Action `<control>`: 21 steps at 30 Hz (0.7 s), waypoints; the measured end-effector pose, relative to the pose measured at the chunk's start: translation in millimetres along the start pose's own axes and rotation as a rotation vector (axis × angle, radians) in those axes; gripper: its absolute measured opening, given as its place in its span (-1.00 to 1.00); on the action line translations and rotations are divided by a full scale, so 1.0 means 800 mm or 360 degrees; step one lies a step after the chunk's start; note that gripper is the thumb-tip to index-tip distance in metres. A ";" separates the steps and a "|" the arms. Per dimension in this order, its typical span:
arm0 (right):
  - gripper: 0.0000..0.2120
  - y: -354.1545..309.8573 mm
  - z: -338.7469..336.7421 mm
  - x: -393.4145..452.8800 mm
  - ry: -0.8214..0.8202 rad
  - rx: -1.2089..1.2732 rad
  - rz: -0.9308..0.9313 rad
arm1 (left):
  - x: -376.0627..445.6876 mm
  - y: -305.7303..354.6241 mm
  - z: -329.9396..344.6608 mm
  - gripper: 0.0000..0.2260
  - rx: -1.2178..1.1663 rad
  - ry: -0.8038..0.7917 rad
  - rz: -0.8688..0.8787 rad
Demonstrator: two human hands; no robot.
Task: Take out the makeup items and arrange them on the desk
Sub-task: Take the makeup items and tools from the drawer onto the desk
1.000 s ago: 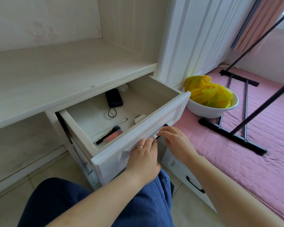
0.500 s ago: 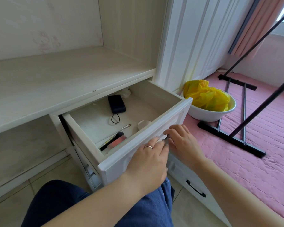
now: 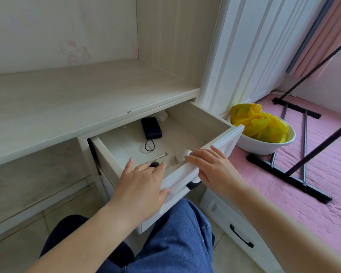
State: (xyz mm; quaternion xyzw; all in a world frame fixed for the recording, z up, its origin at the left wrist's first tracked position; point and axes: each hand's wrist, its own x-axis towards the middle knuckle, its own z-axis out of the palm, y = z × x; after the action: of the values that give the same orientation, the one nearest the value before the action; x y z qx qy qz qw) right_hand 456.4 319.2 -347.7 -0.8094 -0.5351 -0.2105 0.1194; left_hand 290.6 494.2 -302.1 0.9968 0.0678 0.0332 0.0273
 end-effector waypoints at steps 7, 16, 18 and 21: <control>-0.61 -0.001 -0.002 -0.005 0.0033 -0.0002 0.0011 | -0.006 -0.001 0.001 -0.62 -0.0128 0.0104 0.0104; -0.65 0.001 -0.009 -0.023 0.0084 -0.0005 0.0044 | -0.013 0.008 0.002 -0.63 -0.0260 0.0116 0.0157; -0.66 0.001 -0.011 -0.029 0.0092 0.0004 0.0055 | -0.013 0.011 0.004 -0.62 -0.0222 0.0093 0.0170; -0.67 0.000 -0.015 -0.037 0.0094 -0.0005 0.0071 | -0.012 0.015 0.005 -0.60 -0.0213 0.0051 0.0192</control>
State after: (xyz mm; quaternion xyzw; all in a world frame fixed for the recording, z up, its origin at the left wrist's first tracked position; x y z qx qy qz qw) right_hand 444.1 290.3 -351.2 -0.8147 -0.5129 -0.2325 0.1387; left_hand 282.9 480.7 -306.1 0.9943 0.0057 0.0552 0.0907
